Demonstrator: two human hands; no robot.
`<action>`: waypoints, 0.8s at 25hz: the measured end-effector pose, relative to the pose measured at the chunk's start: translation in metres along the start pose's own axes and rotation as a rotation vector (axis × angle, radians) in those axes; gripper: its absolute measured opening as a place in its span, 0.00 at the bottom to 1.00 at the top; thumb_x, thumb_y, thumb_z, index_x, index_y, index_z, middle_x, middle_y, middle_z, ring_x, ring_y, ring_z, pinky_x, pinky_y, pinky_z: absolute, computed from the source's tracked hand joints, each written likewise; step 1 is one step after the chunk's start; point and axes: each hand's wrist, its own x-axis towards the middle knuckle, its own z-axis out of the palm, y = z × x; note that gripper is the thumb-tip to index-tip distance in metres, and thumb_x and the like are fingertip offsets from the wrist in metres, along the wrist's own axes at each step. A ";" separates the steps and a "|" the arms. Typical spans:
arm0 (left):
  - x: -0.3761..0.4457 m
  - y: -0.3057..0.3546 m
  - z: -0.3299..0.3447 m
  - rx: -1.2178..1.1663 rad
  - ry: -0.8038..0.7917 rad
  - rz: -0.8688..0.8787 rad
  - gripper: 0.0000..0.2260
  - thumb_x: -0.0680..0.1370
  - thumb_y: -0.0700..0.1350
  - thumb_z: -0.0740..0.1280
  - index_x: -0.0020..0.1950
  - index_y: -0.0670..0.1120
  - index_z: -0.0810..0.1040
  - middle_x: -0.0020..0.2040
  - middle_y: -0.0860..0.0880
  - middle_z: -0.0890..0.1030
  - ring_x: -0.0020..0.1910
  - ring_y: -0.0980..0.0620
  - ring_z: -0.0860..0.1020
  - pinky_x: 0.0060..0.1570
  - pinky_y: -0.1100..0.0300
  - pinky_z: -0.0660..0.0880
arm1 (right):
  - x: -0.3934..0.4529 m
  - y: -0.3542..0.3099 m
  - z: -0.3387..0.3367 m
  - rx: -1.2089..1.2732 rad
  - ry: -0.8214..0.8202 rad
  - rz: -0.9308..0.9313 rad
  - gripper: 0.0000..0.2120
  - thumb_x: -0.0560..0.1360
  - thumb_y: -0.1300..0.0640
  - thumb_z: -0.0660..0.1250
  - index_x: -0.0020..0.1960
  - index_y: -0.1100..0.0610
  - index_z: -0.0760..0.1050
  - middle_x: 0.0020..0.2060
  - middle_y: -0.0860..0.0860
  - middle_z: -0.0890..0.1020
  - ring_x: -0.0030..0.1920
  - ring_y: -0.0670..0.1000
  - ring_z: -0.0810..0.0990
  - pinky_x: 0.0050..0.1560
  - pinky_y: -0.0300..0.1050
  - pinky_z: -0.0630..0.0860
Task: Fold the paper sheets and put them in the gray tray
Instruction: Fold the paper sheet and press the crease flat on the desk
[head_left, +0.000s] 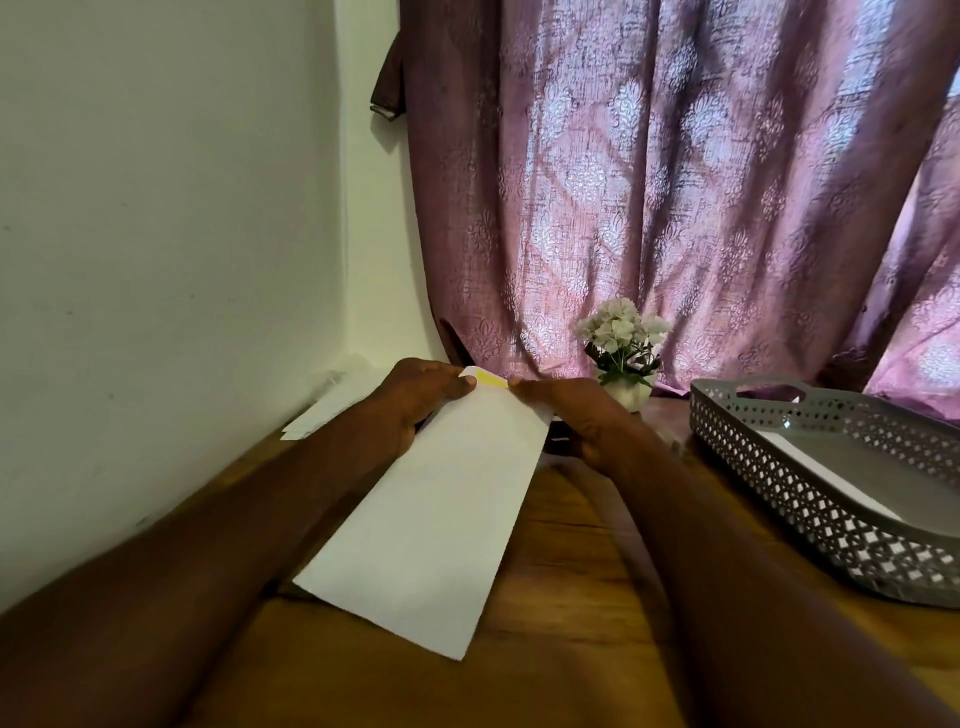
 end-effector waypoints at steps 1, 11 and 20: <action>0.000 -0.002 0.000 -0.038 0.019 -0.029 0.14 0.77 0.39 0.75 0.62 0.39 0.83 0.54 0.38 0.85 0.50 0.42 0.84 0.50 0.53 0.81 | 0.001 0.003 0.001 0.018 -0.014 -0.016 0.18 0.70 0.55 0.80 0.55 0.63 0.84 0.52 0.62 0.86 0.55 0.62 0.85 0.61 0.62 0.80; -0.002 -0.006 0.001 -0.055 -0.077 -0.037 0.12 0.75 0.40 0.77 0.57 0.38 0.83 0.53 0.39 0.86 0.46 0.44 0.85 0.42 0.55 0.82 | 0.012 0.011 0.000 0.257 0.018 0.085 0.17 0.73 0.68 0.75 0.62 0.66 0.78 0.46 0.61 0.85 0.40 0.57 0.84 0.38 0.50 0.82; -0.002 -0.002 -0.005 -0.025 -0.109 -0.015 0.11 0.78 0.36 0.69 0.58 0.45 0.86 0.48 0.45 0.85 0.43 0.49 0.82 0.33 0.61 0.78 | 0.010 0.010 0.001 0.216 -0.014 -0.009 0.11 0.81 0.70 0.62 0.53 0.60 0.81 0.42 0.59 0.80 0.42 0.56 0.79 0.53 0.58 0.79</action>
